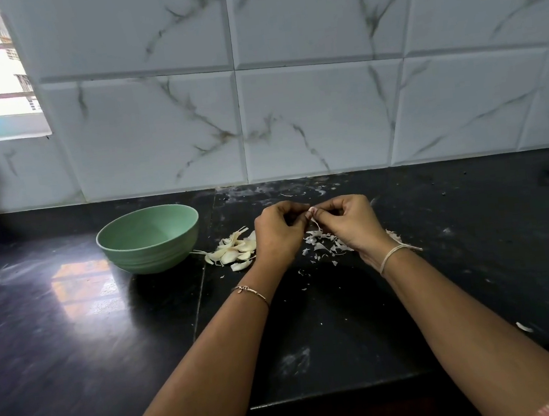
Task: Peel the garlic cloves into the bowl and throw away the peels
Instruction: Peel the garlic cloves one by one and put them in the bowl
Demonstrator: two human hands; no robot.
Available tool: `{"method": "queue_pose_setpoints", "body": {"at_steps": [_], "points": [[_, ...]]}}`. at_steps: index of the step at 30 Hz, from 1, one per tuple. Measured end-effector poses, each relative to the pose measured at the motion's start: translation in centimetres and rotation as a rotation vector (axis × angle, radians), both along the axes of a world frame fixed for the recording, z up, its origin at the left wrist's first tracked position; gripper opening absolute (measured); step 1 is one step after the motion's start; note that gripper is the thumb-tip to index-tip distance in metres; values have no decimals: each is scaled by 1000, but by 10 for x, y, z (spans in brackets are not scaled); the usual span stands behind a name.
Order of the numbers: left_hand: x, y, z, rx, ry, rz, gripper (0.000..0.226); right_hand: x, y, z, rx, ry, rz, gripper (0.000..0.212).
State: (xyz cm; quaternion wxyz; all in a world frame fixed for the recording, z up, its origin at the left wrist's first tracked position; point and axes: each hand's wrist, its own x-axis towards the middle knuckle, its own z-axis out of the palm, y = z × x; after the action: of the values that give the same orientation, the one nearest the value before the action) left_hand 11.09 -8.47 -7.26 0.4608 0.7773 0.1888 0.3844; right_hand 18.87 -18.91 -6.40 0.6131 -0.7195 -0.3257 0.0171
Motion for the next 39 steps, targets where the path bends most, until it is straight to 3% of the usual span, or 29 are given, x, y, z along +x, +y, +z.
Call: {"method": "queue_pose_setpoints", "body": {"at_steps": [5,16,33,39], "points": [[-1,-3,1,11,0,-23,10,0,-1,1,49,50,-28,7],[-3,-4,5,11,-47,-14,13,-4,-4,7,198,368,139,8],[-3,-8,4,51,-61,-26,14,-2,-2,7,201,262,42,11],[-4,-6,3,179,-57,8,21,-3,-5,8,228,295,82,3]]}}
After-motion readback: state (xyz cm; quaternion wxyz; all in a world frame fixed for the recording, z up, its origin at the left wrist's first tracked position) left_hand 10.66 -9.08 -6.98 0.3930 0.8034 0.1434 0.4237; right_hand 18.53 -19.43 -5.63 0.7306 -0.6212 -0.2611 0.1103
